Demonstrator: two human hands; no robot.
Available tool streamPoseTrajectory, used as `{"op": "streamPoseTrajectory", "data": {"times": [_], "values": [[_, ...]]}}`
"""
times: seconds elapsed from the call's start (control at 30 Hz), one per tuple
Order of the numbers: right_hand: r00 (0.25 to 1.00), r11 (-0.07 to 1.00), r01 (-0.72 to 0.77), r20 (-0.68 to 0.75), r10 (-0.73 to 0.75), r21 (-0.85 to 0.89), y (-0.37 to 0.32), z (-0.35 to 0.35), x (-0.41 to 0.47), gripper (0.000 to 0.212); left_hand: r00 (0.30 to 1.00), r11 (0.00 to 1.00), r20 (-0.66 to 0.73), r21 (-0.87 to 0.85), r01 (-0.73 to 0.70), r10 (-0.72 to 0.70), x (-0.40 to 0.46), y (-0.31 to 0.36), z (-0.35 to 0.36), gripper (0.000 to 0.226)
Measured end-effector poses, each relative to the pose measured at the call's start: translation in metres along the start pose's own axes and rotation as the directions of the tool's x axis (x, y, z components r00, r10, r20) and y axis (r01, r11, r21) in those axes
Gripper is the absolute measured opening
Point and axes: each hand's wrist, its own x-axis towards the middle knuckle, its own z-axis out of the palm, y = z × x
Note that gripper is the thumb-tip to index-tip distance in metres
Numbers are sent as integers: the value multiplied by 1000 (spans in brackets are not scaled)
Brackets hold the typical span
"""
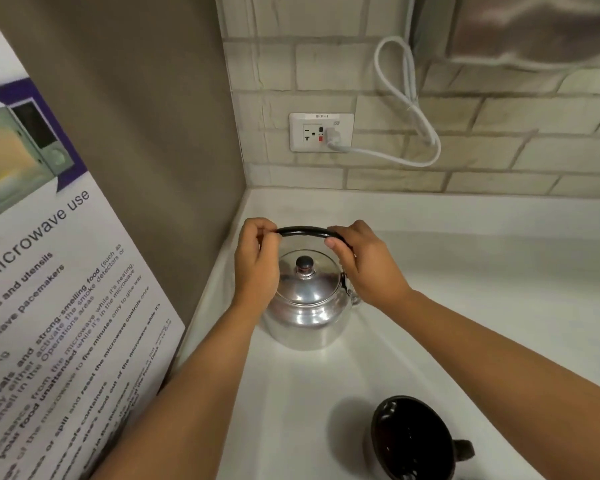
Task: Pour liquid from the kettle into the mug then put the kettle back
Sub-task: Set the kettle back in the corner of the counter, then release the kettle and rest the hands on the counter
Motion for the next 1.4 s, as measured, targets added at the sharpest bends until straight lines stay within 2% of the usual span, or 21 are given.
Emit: {"op": "streamPoseTrajectory", "data": {"times": [0.13,0.27,0.4,0.53,0.6,0.73,0.83,0.97,1.07,1.2,1.3,1.4], "values": [[998,1000,-19,-52,18,-13,5,5,7,35,985,973,50,159,-169,163,9,-8,-5,15],[1000,970,11,-9,-13,-241,11,8,20,29,970,904,133,357,-237,202,25,-21,-8,12],[999,915,11,50,10,-403,18,11,31,32,980,856,182,492,-157,75,42,-25,-11,15],[974,897,-39,182,132,-440,25,12,41,36,965,842,218,540,6,-147,52,-29,-9,19],[955,901,-84,225,195,-426,28,12,44,36,952,830,222,556,52,-208,55,-31,-9,21],[920,925,-213,254,298,-314,32,11,48,38,944,844,191,519,137,-270,57,-32,-11,26],[901,918,-278,256,351,-283,31,10,49,39,940,822,181,550,147,-290,57,-26,-10,29],[868,897,-320,285,407,-305,22,5,48,48,937,712,191,697,81,-293,54,-10,-5,42],[879,895,-341,239,413,-289,10,-11,39,56,959,685,166,728,37,-228,42,5,-5,42],[930,930,-286,167,328,-230,-10,-50,2,48,989,784,148,612,-103,15,-2,23,-14,40],[965,958,-230,86,247,-169,-23,-80,-45,40,963,777,156,569,-270,220,-54,34,-27,31],[970,963,-240,-61,234,-119,-21,-104,-119,26,937,759,222,550,-348,269,-119,31,-47,24]]}}
